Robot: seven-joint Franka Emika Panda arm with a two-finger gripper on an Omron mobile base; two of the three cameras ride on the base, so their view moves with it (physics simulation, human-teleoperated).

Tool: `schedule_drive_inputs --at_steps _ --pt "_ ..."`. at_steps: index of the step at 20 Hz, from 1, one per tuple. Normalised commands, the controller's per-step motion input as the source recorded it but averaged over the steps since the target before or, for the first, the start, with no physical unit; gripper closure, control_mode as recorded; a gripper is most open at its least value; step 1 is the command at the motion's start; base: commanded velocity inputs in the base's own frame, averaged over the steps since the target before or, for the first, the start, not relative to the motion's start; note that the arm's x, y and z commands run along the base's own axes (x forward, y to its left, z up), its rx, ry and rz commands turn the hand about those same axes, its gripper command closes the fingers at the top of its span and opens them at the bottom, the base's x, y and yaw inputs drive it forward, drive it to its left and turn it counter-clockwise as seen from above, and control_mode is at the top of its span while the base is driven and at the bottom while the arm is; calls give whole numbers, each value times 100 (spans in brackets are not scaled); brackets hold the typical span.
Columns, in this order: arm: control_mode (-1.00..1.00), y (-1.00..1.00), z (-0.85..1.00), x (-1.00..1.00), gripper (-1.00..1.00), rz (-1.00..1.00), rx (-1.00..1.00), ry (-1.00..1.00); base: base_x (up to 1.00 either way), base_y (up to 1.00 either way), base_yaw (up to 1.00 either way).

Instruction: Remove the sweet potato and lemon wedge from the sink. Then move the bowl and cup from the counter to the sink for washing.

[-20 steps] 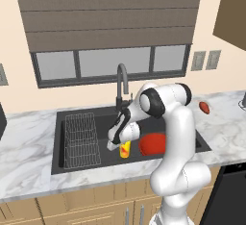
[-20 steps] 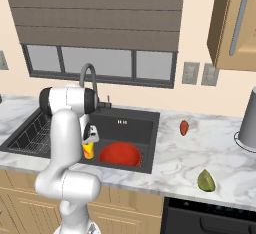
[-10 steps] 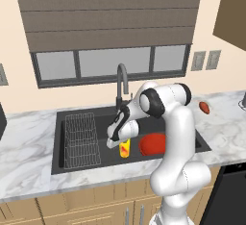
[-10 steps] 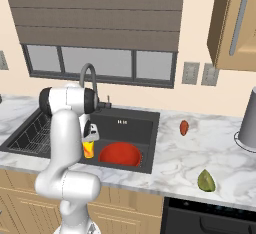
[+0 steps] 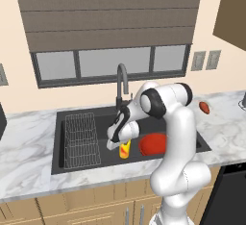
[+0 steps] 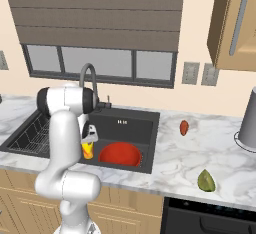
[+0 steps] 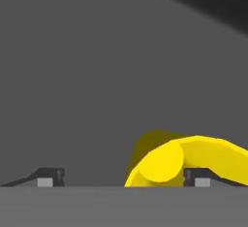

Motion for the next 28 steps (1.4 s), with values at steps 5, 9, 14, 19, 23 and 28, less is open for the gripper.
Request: schedule_drive_inputs --at_steps 5,9,14,19,23,28 --pt "-100 0 0 -20 -100 0 0 0 0 0 0" --pt "-100 0 4 -15 -100 0 0 0 0 0 0" --pt "-100 0 14 -6 -100 0 0 0 0 0 0" --pt "-100 0 26 -1 -100 0 0 0 0 0 0" --pt "-100 0 30 -6 -100 0 0 0 0 0 0" --pt "-100 0 29 -10 -100 0 0 0 0 0 0"
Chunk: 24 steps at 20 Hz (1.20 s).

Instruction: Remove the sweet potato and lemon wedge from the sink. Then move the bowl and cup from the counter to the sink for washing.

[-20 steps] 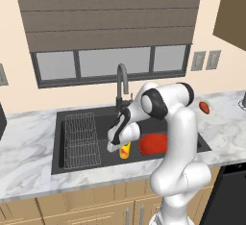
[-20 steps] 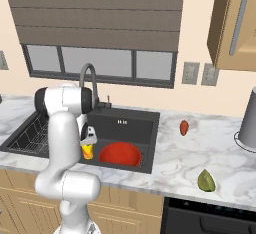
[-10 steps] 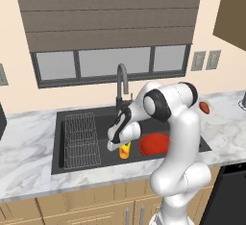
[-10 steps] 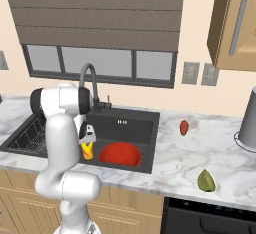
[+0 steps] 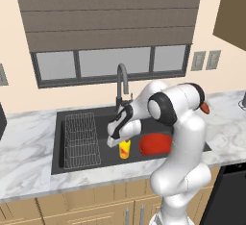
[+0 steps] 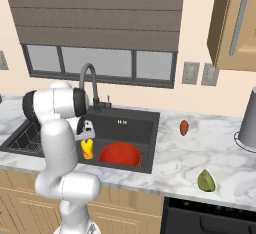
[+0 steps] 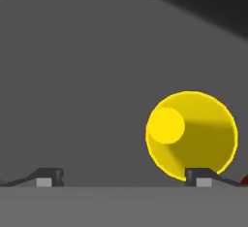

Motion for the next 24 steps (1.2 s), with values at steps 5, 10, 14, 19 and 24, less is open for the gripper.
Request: schedule_drive_inputs --at_steps 5,10,14,19,24 --pt "-100 0 27 -12 -100 -2 0 0 0 0 0" --pt "-100 0 26 -20 -100 -1 0 0 0 0 0" --pt "-100 0 30 -12 -100 -5 0 0 0 0 0" --pt "-100 -5 36 -7 -100 -9 0 0 0 0 0" --pt "-100 -2 26 -26 -100 -7 0 -1 0 0 0"
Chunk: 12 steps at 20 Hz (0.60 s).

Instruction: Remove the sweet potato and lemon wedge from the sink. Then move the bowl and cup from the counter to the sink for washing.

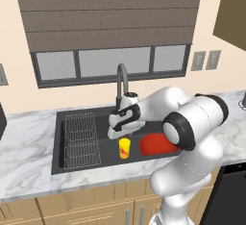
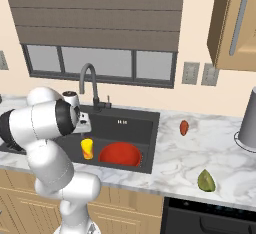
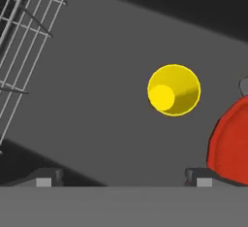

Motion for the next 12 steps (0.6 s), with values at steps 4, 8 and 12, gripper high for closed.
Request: schedule_drive_inputs --at_steps 4,8,12 --pt "-100 8 5 -26 -100 -7 -2 -2 0 0 0" --pt "-100 10 2 -30 -100 -3 -1 -6 0 0 0" --pt "-100 1 16 -27 -100 -1 0 -9 0 0 0"
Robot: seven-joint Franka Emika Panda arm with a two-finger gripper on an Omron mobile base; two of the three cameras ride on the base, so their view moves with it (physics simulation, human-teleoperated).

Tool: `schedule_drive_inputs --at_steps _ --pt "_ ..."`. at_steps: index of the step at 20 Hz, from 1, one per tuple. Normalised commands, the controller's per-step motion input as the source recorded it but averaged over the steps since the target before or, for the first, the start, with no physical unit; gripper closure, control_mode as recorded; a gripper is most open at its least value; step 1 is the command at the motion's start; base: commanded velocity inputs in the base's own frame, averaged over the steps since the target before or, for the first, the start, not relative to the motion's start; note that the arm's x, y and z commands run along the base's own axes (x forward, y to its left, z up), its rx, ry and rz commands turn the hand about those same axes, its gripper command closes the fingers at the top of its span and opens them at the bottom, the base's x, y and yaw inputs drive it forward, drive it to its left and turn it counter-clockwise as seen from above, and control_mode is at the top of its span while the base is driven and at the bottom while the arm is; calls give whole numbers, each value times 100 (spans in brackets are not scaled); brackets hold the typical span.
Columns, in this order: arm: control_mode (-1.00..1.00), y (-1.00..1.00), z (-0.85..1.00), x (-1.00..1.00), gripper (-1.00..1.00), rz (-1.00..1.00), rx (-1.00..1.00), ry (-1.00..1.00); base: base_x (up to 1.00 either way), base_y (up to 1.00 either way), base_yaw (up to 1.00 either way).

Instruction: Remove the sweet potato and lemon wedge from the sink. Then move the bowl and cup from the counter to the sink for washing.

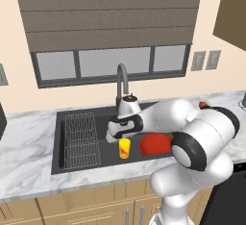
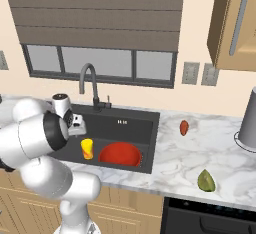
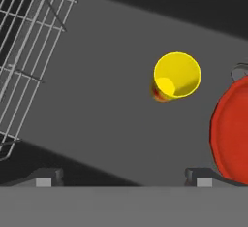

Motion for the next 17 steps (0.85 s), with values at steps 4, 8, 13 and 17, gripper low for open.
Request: schedule_drive_inputs --at_steps 4,8,13,17 --pt "-100 -2 36 -18 -100 -2 0 -10 0 0 0" --pt "-100 -10 39 -20 -100 -8 0 0 0 0 0" --pt "-100 -3 35 -27 -100 -9 0 0 0 0 0" --pt "-100 -8 36 -30 -100 -5 -1 0 0 0 0"
